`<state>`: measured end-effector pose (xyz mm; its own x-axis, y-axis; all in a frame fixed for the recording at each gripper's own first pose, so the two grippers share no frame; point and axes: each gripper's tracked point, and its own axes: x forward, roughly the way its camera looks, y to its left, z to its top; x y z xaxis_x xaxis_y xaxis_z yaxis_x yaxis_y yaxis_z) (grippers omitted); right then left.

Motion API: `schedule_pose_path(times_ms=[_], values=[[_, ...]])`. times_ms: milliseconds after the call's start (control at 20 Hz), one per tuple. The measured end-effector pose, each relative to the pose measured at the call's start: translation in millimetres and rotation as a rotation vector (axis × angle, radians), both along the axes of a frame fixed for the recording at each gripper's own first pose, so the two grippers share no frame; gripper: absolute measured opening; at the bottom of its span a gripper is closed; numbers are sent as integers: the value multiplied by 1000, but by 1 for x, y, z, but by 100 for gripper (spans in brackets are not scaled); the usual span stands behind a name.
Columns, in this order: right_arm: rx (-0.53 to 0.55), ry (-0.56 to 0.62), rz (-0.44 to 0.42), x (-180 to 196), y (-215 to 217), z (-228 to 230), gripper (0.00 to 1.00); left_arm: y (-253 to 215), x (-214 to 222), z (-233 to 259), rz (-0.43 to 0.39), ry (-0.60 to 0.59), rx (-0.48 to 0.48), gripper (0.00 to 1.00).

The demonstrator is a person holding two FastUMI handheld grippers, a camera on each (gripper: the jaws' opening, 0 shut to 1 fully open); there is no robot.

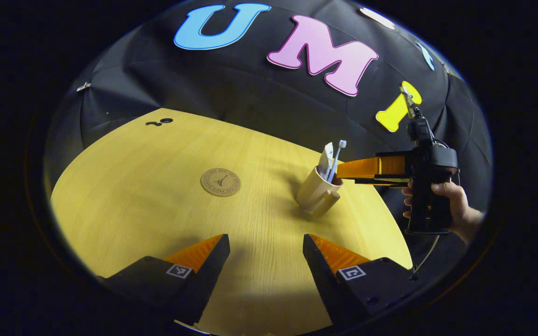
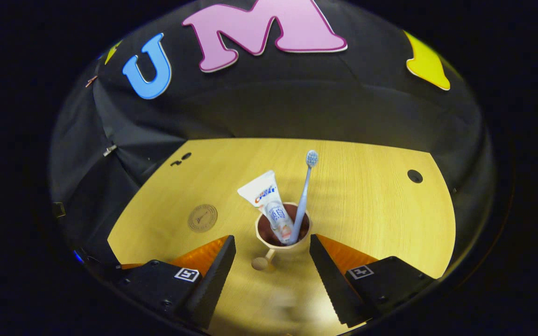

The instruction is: Put the toothbrush and toothpaste on the desktop into the cup, then pick up the cup and place it on the coaster on the desktop.

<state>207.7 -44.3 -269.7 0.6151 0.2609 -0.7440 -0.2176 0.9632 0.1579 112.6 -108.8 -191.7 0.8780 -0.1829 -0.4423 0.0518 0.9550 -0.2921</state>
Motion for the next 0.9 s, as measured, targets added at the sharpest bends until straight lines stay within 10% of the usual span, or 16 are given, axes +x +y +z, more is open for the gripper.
schedule_pose_path(times_ms=[450, 900], values=[[-38, 280, -64, -10, 14, -48, 98, 20, -23, -9, 89, 39, -29, 98], [-75, 412, -199, -5, 15, -79, 96, 7, -39, 0, -10, 48, -37, 98]])
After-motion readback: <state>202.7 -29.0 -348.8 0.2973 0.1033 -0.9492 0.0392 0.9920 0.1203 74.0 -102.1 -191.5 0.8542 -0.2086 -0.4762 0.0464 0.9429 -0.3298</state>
